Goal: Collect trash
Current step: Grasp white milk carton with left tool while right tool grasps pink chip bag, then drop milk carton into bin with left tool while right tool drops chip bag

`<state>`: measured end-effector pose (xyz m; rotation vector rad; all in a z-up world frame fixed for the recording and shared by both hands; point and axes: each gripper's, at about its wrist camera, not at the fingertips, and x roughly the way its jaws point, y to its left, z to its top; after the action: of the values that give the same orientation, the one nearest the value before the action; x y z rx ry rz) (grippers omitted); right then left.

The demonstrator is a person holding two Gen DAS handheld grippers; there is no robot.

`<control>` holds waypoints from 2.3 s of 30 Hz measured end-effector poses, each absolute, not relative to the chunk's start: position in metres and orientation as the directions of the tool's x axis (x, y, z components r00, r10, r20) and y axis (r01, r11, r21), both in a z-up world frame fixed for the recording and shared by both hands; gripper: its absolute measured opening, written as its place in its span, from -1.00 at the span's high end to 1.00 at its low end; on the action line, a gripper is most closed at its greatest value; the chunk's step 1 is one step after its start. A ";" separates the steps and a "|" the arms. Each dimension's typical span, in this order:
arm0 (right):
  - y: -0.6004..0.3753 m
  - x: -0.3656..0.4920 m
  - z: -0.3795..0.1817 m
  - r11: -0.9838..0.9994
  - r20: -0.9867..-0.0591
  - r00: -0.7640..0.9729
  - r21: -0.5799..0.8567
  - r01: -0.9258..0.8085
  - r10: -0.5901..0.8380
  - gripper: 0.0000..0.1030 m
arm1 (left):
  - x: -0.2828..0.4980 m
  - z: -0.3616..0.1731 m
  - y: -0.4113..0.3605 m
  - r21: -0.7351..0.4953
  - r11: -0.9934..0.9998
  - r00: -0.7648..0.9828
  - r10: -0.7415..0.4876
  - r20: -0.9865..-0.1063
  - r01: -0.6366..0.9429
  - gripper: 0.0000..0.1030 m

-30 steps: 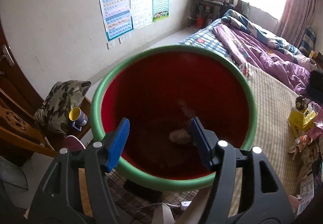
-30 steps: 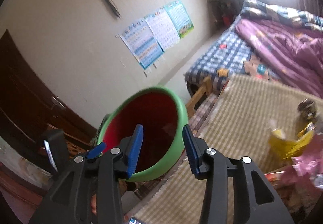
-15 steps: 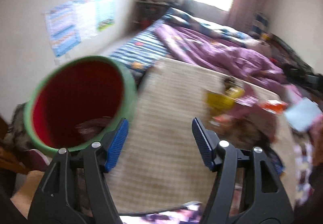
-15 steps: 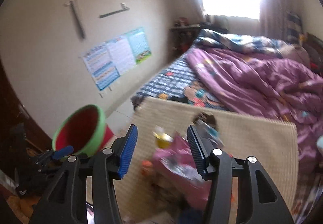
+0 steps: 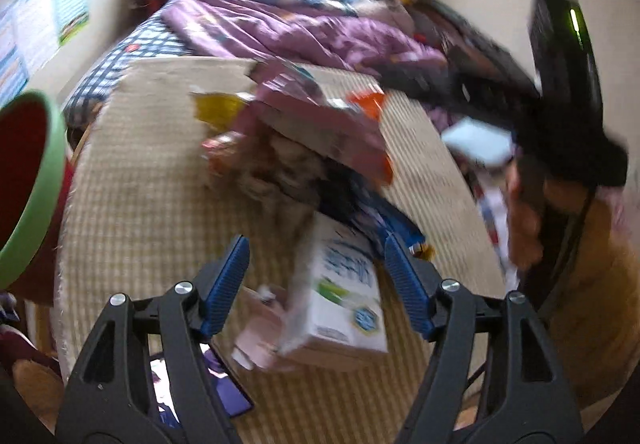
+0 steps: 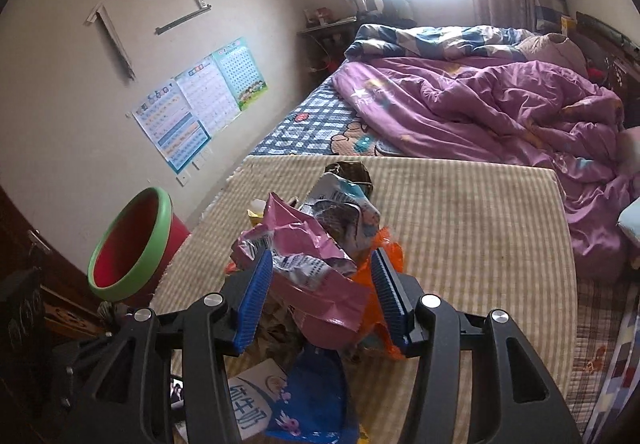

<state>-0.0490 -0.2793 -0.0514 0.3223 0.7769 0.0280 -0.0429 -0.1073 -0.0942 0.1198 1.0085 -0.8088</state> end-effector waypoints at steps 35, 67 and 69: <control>-0.243 -0.015 -0.075 0.986 -0.773 0.617 0.164 -0.030 0.147 -0.15 | -0.027 -0.032 -0.038 -0.087 0.932 0.652 -0.310 -0.692 0.351 -0.04; -0.233 -0.026 -0.054 0.986 -0.707 0.697 0.169 0.005 0.118 0.25 | -0.018 0.010 0.007 0.010 0.973 0.801 -0.183 -0.570 0.229 -0.04; -0.230 -0.027 -0.044 0.986 -0.684 0.721 0.166 0.009 0.109 0.25 | -0.017 0.009 0.010 0.013 0.975 0.803 -0.174 -0.570 0.221 -0.04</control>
<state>-0.0269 -0.2302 -0.0442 0.1623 0.7642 0.0552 -0.0168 0.0099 0.0091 0.0795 0.6021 -0.2118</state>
